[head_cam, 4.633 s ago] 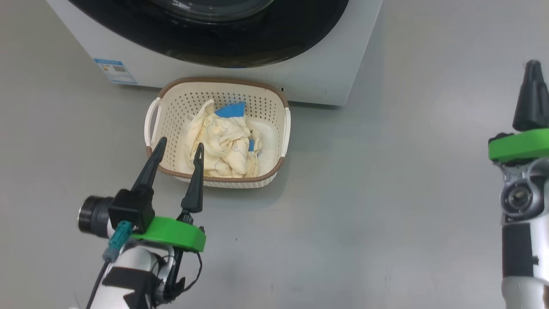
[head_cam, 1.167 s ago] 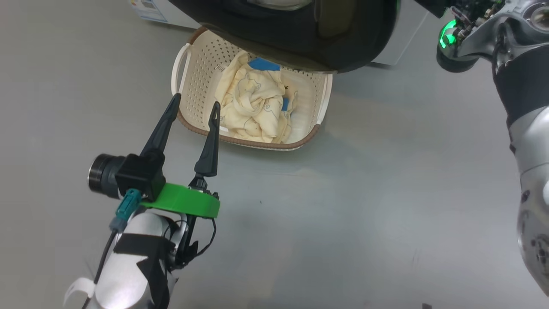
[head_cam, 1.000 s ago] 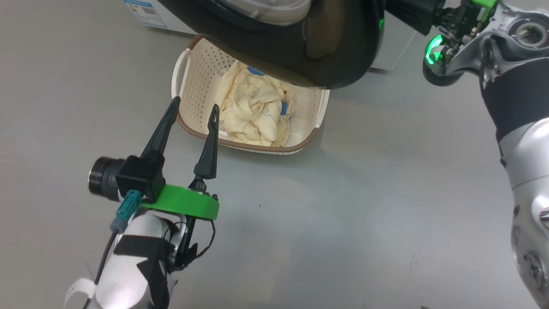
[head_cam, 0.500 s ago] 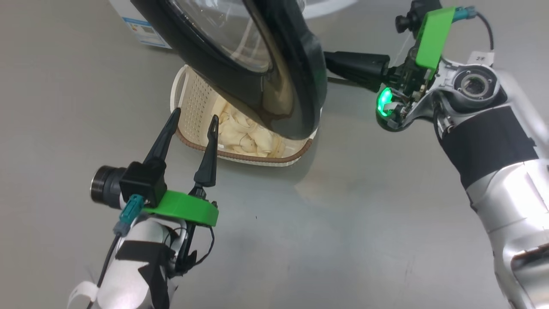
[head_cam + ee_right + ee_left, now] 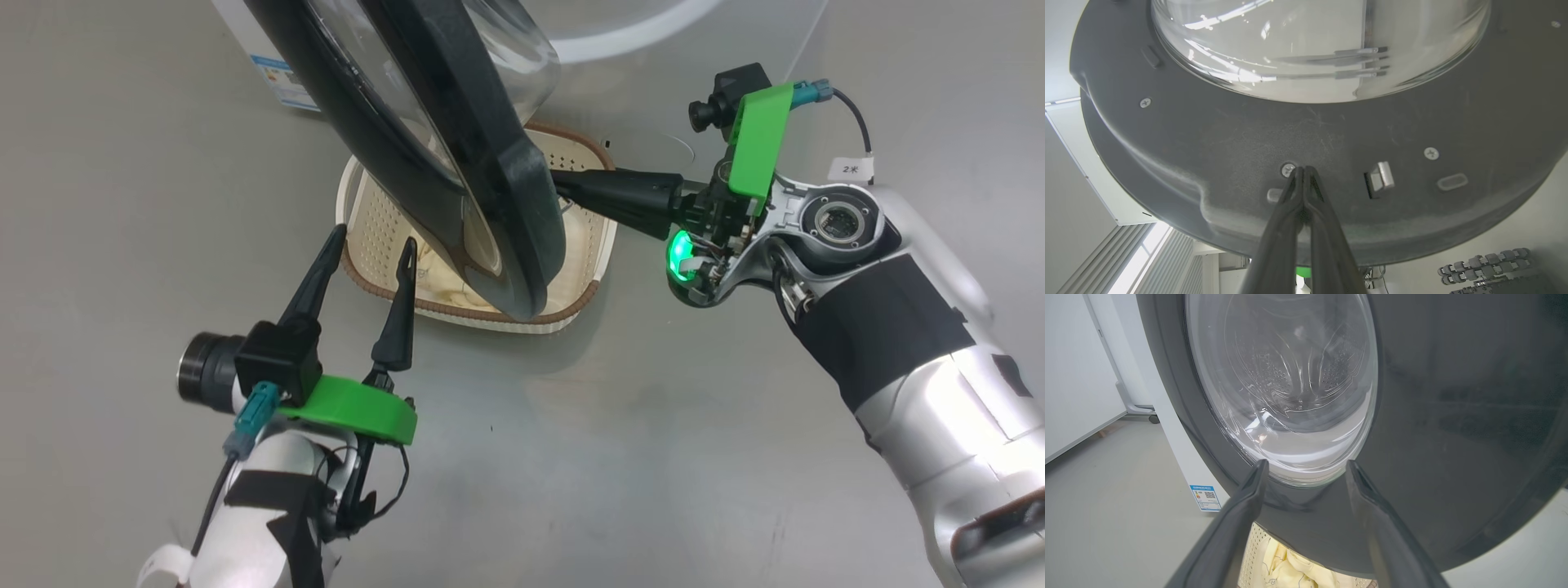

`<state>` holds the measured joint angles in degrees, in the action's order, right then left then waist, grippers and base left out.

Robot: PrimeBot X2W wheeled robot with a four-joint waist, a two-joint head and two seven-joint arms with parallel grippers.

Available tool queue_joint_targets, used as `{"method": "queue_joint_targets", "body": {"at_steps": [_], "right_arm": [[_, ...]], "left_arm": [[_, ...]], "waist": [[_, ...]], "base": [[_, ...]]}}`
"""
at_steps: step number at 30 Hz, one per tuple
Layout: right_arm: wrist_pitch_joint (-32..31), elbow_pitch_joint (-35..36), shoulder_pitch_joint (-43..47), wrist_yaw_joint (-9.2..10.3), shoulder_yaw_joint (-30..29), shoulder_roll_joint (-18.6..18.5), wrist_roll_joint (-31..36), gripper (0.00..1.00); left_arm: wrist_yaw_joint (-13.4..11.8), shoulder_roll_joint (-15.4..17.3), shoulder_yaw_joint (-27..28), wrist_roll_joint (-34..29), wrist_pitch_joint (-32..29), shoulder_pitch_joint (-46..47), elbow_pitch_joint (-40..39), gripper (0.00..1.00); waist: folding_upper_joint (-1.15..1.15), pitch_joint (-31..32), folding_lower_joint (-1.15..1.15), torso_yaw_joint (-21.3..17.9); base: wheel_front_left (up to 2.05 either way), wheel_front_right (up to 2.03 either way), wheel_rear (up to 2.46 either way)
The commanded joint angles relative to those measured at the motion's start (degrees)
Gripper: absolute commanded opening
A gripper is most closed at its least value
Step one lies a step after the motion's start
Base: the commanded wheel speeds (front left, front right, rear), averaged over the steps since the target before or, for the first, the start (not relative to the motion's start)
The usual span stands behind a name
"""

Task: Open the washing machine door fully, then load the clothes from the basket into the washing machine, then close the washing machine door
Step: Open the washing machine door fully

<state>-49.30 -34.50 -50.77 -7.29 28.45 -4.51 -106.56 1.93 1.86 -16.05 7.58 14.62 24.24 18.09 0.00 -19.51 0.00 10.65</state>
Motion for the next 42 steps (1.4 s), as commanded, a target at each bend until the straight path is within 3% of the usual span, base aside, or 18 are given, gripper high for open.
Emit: {"method": "queue_joint_targets", "body": {"at_steps": [1, 8, 19, 20, 22, 23, 31, 36, 42], "right_arm": [[0.85, 2.32, -0.18, -0.2, 0.33, 1.63, -0.83, 0.0], [5.95, 2.22, 0.05, -0.2, -0.53, 1.61, 0.13, 0.0], [34.71, 6.05, 1.81, -0.2, -7.33, -0.51, 14.42, 0.03], [36.68, 6.92, 2.43, -0.2, -7.78, -0.8, 15.42, 0.37], [40.03, 8.9, 3.57, -0.2, -8.01, -1.83, 17.98, 0.89], [41.94, 10.06, 4.23, -0.2, -8.25, -2.26, 19.16, 1.0], [55.19, 14.47, 10.32, -0.2, -7.15, -8.1, 32.15, 1.0], [62.39, 12.41, 13.53, -0.2, -6.67, -11.9, 45.57, 1.0], [64.13, 11.72, 18.05, -0.2, -11.41, -11.99, 64.4, 1.0]], "left_arm": [[-0.52, 1.02, 1.68, -0.09, 0.38, 0.27, -1.53, 1.0], [-0.66, 1.02, 1.81, -0.04, 0.38, 0.17, -1.29, 1.0], [-0.64, 1.02, 2.59, 0.29, 0.38, -0.39, -0.66, 1.0], [-0.61, 1.02, 2.72, 0.28, 0.38, -0.5, -0.53, 1.0], [-0.61, 1.07, 3.09, 0.27, 0.38, -0.72, -0.34, 1.0], [-0.62, 1.11, 3.3, 0.27, 0.38, -0.85, -0.23, 1.0], [-0.47, 1.29, 4.41, 0.31, 0.38, -1.91, 0.87, 1.0], [-0.33, 1.39, 4.87, 0.37, 0.38, -2.76, 1.81, 1.0], [-0.31, 1.51, 5.26, 0.34, 0.38, -3.51, 2.54, 1.0]], "waist": [[0.0, 0.16, 0.0, -0.05], [0.0, 0.6, 0.0, -0.52], [0.0, 2.36, 0.0, -2.04], [0.0, 2.63, 0.0, -2.22], [0.0, 3.06, 0.0, -2.75], [0.0, 3.29, 0.0, -3.05], [0.0, 5.44, 0.0, -5.06], [0.0, 6.97, 0.0, -6.28], [0.0, 8.52, 0.0, -7.57]], "base": [[0.0, 0.0, 0.0], [0.0, 0.0, 0.0], [0.0, 0.0, 0.0], [0.0, 0.0, 0.0], [0.0, 0.0, 0.0], [0.0, 0.0, 0.0], [0.0, 0.0, 0.0], [0.0, 0.0, 0.0], [0.0, 0.0, 0.0]]}}
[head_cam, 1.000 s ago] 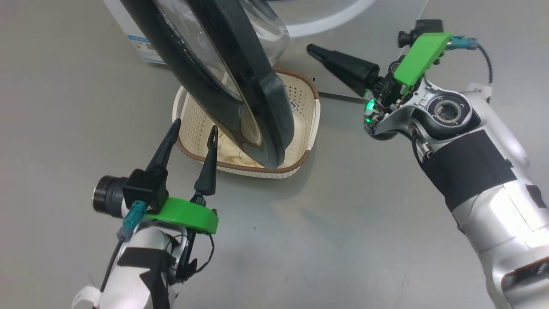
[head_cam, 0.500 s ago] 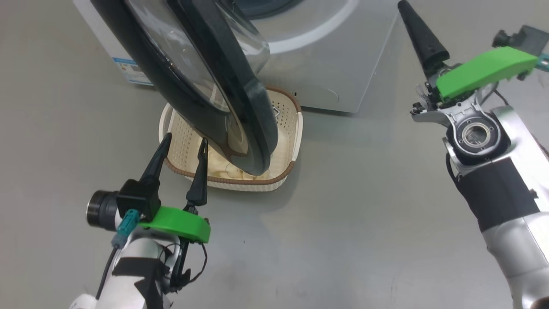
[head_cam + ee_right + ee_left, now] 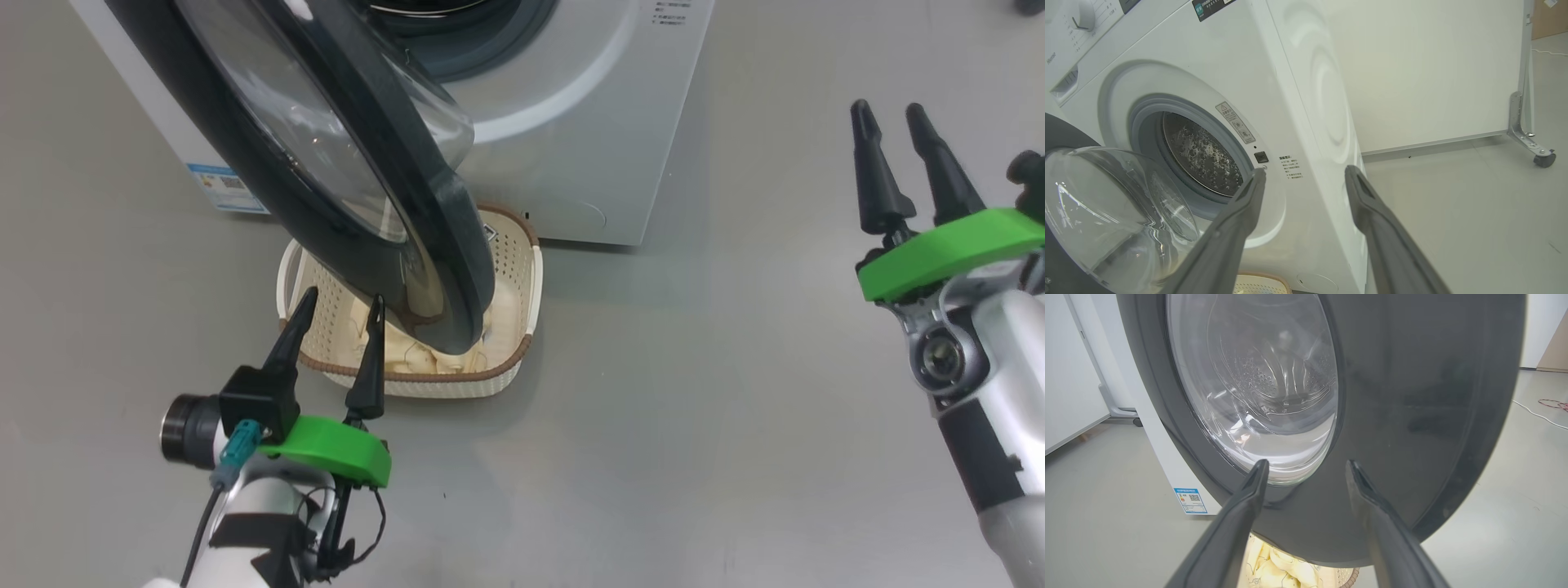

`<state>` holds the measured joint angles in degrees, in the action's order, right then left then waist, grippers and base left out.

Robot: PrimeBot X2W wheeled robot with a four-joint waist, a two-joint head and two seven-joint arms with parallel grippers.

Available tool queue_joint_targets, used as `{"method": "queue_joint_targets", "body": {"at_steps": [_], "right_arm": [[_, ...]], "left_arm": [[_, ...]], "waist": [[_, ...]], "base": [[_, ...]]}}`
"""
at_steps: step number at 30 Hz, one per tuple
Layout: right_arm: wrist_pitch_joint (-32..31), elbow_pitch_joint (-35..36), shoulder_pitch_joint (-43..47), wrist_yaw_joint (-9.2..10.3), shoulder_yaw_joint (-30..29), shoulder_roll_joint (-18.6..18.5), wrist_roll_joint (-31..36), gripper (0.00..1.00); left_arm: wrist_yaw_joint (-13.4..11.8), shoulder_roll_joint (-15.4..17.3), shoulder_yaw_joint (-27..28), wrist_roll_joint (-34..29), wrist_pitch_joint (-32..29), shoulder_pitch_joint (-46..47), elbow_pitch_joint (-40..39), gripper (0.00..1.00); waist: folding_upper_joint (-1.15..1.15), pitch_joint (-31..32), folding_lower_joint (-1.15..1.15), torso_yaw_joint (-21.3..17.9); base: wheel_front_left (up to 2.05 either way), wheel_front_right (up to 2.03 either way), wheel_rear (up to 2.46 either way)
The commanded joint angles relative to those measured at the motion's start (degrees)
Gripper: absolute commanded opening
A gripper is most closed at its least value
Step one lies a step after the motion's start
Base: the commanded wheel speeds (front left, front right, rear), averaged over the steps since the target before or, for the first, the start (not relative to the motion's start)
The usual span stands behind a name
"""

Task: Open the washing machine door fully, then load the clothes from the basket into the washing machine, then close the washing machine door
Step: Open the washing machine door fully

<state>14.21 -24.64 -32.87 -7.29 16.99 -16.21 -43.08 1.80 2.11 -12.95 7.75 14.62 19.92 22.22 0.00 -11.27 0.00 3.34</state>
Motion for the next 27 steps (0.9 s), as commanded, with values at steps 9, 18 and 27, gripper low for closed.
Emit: {"method": "queue_joint_targets", "body": {"at_steps": [9, 18, 27], "right_arm": [[0.64, 8.81, 10.49, -0.2, -11.77, 5.29, 21.0, 1.0], [-3.12, 18.84, 22.62, -0.2, -17.13, 11.24, 33.02, 1.0], [-5.0, 25.73, 30.78, -0.2, -18.38, 13.23, 36.67, 1.0]], "left_arm": [[-0.2, 1.34, 2.66, 0.24, 0.38, 0.0, -1.03, 1.0], [-0.11, 1.37, 2.81, 0.22, 0.38, -0.98, -0.3, 1.0], [-0.1, 1.52, 2.86, 0.1, 0.38, -1.66, -0.34, 1.0]], "waist": [[0.0, 1.72, 0.0, -1.34], [0.0, 3.4, 0.0, -1.84], [0.0, 3.95, 0.0, -2.45]], "base": [[0.0, 0.0, 0.0], [0.0, 0.0, 0.0], [0.0, 0.0, 0.0]]}}
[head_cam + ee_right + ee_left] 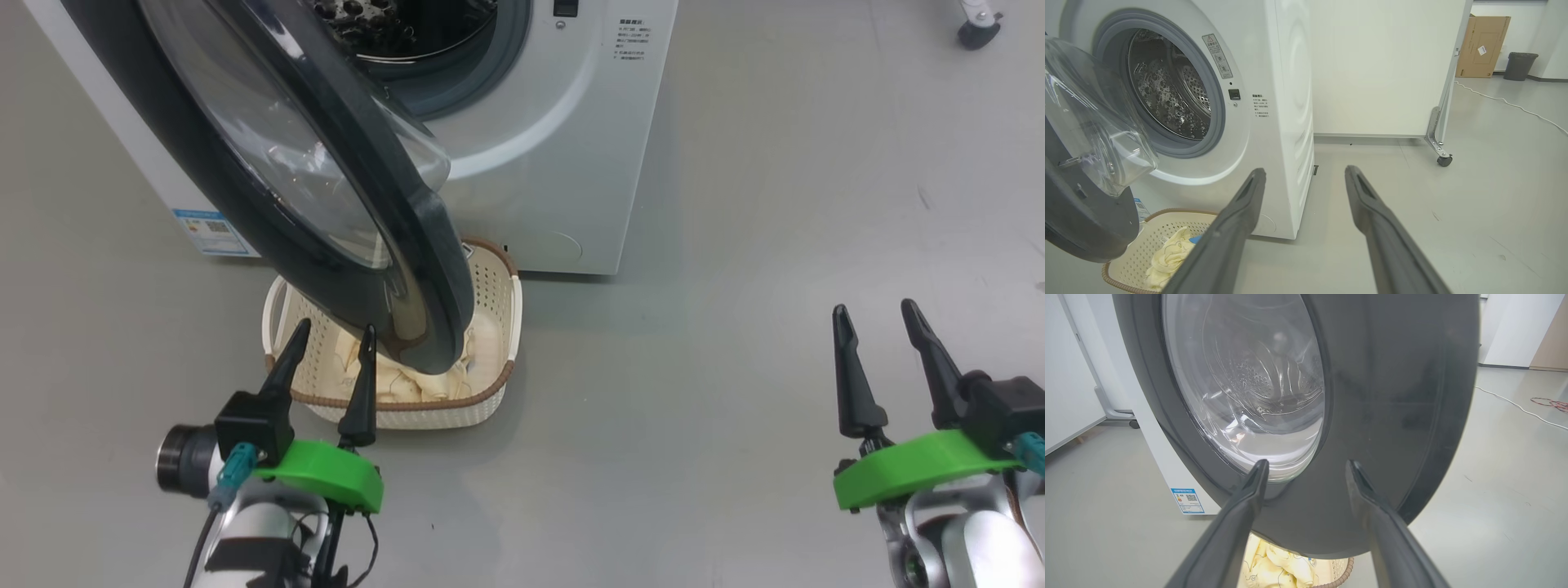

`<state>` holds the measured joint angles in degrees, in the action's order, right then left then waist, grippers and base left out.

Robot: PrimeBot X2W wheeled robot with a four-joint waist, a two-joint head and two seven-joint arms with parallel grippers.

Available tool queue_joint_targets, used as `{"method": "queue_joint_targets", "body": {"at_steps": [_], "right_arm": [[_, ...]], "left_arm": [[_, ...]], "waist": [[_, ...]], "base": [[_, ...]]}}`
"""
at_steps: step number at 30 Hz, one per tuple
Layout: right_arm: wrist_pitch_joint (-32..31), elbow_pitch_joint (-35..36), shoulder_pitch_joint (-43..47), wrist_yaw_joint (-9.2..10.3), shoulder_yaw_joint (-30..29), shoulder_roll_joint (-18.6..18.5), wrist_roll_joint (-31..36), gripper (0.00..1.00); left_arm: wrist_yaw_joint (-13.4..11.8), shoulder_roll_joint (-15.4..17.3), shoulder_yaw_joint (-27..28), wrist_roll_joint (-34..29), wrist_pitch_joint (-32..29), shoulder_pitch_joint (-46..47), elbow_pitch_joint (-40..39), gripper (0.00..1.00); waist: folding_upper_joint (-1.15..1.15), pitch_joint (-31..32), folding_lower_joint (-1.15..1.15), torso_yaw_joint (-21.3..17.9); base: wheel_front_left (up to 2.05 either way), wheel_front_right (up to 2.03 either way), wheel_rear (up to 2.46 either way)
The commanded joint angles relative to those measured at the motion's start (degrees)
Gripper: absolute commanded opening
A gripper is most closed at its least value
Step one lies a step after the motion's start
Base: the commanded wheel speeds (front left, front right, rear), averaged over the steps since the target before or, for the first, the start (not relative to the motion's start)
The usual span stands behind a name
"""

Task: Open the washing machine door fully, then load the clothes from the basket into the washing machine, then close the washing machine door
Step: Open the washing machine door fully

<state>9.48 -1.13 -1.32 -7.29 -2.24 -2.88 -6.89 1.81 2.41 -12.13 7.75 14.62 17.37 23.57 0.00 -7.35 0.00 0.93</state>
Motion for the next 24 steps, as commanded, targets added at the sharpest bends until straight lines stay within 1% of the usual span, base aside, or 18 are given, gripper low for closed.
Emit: {"method": "queue_joint_targets", "body": {"at_steps": [1, 10, 20, 24], "right_arm": [[-0.31, 2.6, -0.21, -0.2, 0.86, -0.07, 0.6, 1.0], [-0.98, 4.63, 4.06, -0.2, 1.11, -0.01, 0.72, 1.0], [-0.96, 4.95, 4.55, -0.2, 1.01, 0.0, 0.65, 1.0], [-1.38, 4.75, 4.6, -0.2, 1.04, 0.0, 1.81, 1.0]], "left_arm": [[-0.08, 1.26, 2.05, 0.09, 0.38, 0.84, -1.7, 1.0], [-0.05, 1.34, 2.11, 0.15, 0.38, 0.98, -1.88, 1.0], [-0.34, 1.47, 2.32, 0.25, 0.38, 0.87, -2.29, 1.0], [-0.26, 1.41, 2.26, 0.39, 0.38, 0.85, -2.19, 1.0]], "waist": [[0.0, 0.02, 0.0, -0.11], [0.0, -0.43, 0.0, -0.03], [0.0, -0.83, 0.0, -0.18], [0.0, -0.69, 0.0, -0.09]], "base": [[0.0, 0.0, 0.0], [0.0, 0.0, 0.0], [0.0, 0.0, 0.0], [0.0, 0.0, 0.0]]}}
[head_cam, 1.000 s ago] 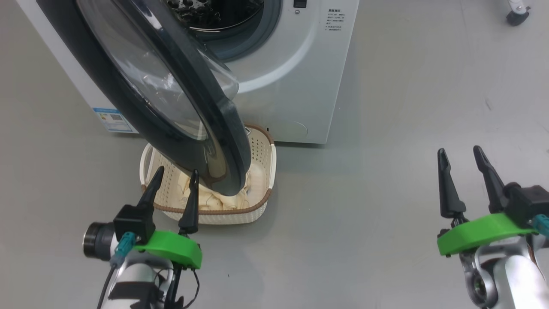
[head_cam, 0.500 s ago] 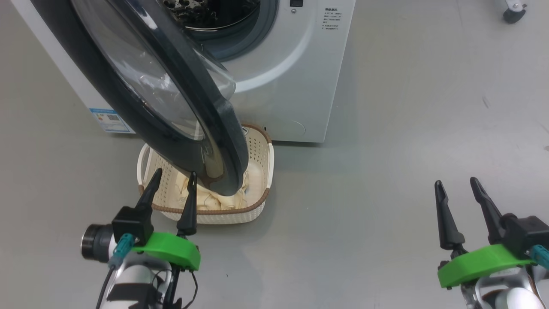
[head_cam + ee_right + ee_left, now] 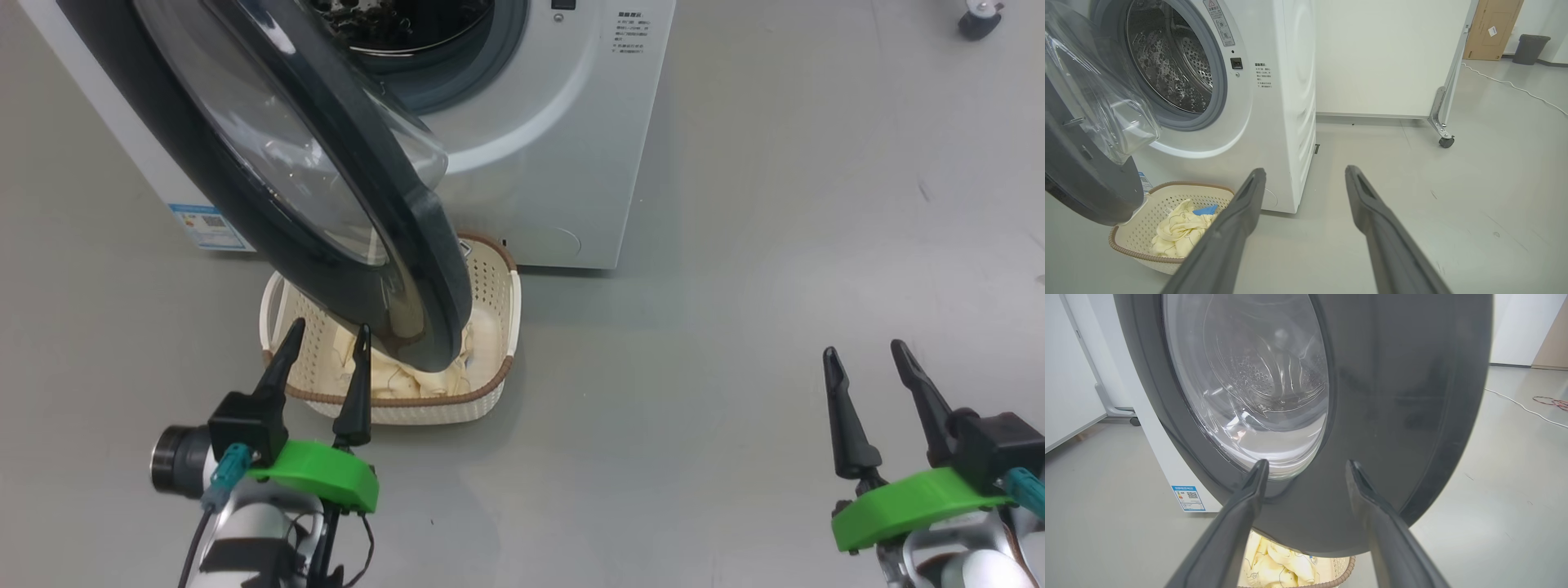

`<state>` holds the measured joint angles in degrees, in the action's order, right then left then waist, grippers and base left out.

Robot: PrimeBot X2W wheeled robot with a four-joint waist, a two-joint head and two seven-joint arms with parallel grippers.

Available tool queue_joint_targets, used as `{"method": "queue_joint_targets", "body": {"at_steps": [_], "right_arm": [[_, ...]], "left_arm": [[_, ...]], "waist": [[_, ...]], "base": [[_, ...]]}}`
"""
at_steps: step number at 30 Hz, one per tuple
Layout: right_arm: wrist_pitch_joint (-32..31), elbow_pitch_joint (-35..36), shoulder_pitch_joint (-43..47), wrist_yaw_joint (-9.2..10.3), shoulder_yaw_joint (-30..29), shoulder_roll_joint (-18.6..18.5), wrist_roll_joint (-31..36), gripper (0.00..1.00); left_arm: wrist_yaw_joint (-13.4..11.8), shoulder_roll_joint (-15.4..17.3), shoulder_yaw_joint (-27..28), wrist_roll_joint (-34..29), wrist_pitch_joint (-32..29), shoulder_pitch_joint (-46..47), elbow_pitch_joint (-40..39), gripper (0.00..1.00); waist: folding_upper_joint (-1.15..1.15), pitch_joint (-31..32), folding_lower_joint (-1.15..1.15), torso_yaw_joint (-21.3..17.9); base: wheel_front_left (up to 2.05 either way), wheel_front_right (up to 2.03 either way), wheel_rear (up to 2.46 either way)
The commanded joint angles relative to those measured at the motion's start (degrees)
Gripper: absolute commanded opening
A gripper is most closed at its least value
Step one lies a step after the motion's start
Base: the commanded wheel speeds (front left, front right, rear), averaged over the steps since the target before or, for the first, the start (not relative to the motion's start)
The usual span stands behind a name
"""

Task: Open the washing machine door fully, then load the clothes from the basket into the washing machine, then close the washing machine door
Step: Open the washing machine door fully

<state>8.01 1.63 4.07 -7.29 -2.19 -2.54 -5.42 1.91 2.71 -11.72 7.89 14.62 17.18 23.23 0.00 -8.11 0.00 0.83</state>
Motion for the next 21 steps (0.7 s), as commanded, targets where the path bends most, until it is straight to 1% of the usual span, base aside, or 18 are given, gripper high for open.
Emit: {"method": "queue_joint_targets", "body": {"at_steps": [1, 9, 10, 12, 13, 21], "right_arm": [[0.03, 2.0, -0.73, -0.2, 1.0, -0.34, 0.45, 1.0], [-0.12, 2.28, -0.43, -0.2, 0.95, -0.34, 0.43, 1.0], [-0.13, 2.34, -0.45, -0.2, 0.9, -0.34, 0.39, 1.0], [-0.13, 2.45, -0.47, -0.2, 0.85, -0.34, 0.4, 1.0], [-0.15, 2.45, -0.47, -0.2, 0.78, -0.34, 0.44, 1.0], [-0.12, 1.87, -0.36, -0.2, -0.43, -0.34, 0.15, 1.0]], "left_arm": [[-0.33, 1.11, 1.85, 0.27, 0.38, 1.0, -1.78, 1.0], [-0.23, 1.08, 1.81, 0.32, 0.38, 0.83, -1.31, 0.99], [-0.22, 1.07, 1.79, 0.33, 0.38, 0.89, -1.24, 0.49], [-0.22, 1.05, 1.75, 0.37, 0.38, 1.14, -1.0, 0.24], [-0.18, 1.04, 1.75, 0.45, 0.38, 1.29, -0.89, 0.0], [-0.43, 0.93, 1.16, 0.43, 0.38, 2.86, -0.14, 0.0]], "waist": [[0.0, 0.13, 0.0, 0.0], [0.0, 0.41, 0.0, 0.0], [0.0, 0.4, 0.0, 0.0], [0.0, 0.39, 0.0, -0.02], [0.0, 0.37, 0.0, -0.02], [0.0, 0.57, 0.0, -0.09]], "base": [[0.0, 0.0, 0.0], [0.0, 0.0, 0.0], [0.0, 0.0, 0.0], [0.0, 0.0, 0.0], [0.0, 0.0, 0.0], [0.0, 0.0, 0.0]]}}
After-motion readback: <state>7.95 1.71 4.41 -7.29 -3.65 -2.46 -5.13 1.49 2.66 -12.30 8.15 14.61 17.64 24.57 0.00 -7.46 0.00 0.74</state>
